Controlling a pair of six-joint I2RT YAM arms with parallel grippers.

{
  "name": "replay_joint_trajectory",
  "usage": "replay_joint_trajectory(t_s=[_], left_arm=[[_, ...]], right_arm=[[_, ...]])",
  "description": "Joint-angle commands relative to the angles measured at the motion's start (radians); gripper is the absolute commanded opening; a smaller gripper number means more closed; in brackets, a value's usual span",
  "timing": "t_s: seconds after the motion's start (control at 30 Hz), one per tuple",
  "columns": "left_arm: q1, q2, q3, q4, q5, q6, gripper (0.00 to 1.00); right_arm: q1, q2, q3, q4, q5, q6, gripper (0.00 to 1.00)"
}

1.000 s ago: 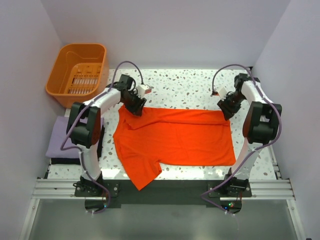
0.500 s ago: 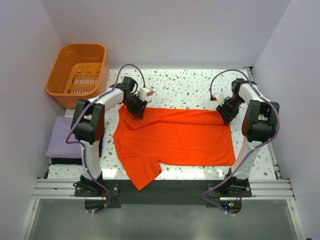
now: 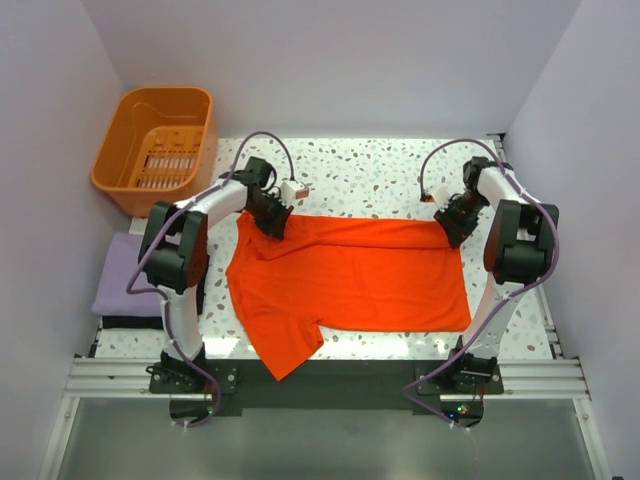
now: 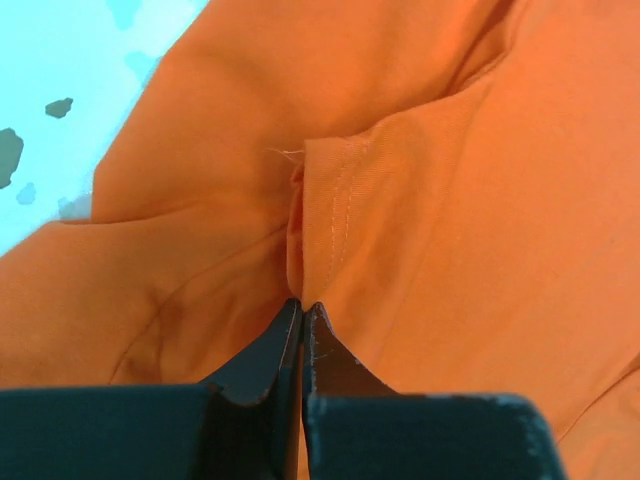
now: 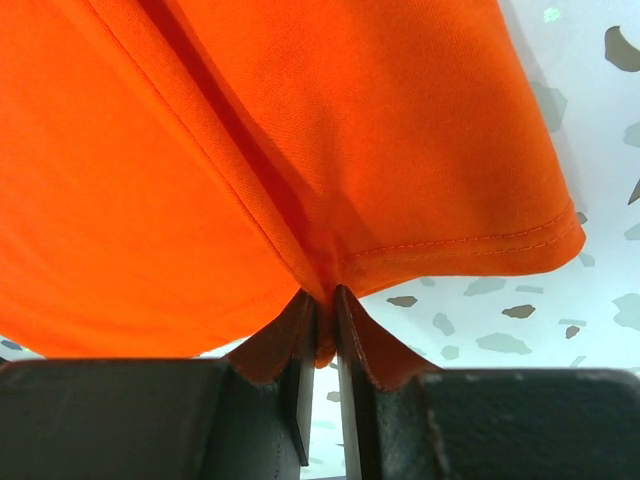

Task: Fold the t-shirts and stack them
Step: Fold the tshirt

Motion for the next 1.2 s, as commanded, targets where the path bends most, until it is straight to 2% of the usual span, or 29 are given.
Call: replay_joint_trajectory(t_s=[0.0,0.17,0.4,0.43,0.47,0.57,0.6,0.7,0.8,0.93,1.17], left_arm=[[-0.013,-0.08,-0.014,-0.014,0.058,0.039,0.01],[-0.058,-0.171,-0.075,-0.027,0.081,0.057,0.0],[-0.17,-0.247,-0.205,-0.047,0.026,0.04,0.0],[-0.185,-0.248,-0.218,-0.062,0.026,0.037,0.07],[-0.191,-0.258,-0.222,-0.067,0.024,0.037,0.22],[-0.194,-0.299,-0.233,-0.096,0.023,0.086,0.32],[-0.193,-0.313,-0.23,-0.102,0.016,0.1,0.33],[-0.13,-0.345,-0.192,-0.126,0.059,0.137,0.33],[-0.067,-0.307,-0.114,-0.146,0.107,0.109,0.33],[0.011,-0.25,-0.055,-0.072,0.066,0.011,0.33],[0.097,-0.184,-0.044,-0.03,0.047,-0.085,0.33]], right_arm=[[0.002,-0.006,0.016,-0.006,0.001,-0.014,0.16],[0.002,-0.022,0.004,0.0,0.009,-0.018,0.14],[0.002,-0.029,0.013,0.011,0.016,-0.009,0.02],[0.002,-0.03,0.011,0.011,0.019,-0.012,0.02],[0.003,-0.032,0.01,0.01,0.019,-0.015,0.01],[0.002,-0.047,-0.005,0.007,0.027,-0.04,0.02],[0.002,-0.053,-0.01,0.007,0.032,-0.046,0.03],[0.002,-0.073,-0.036,0.017,0.049,-0.074,0.06],[0.002,-0.079,-0.035,0.02,0.052,-0.078,0.07],[0.002,-0.096,-0.044,0.077,0.062,-0.058,0.0],[0.003,-0.16,-0.067,0.1,0.047,-0.081,0.0]])
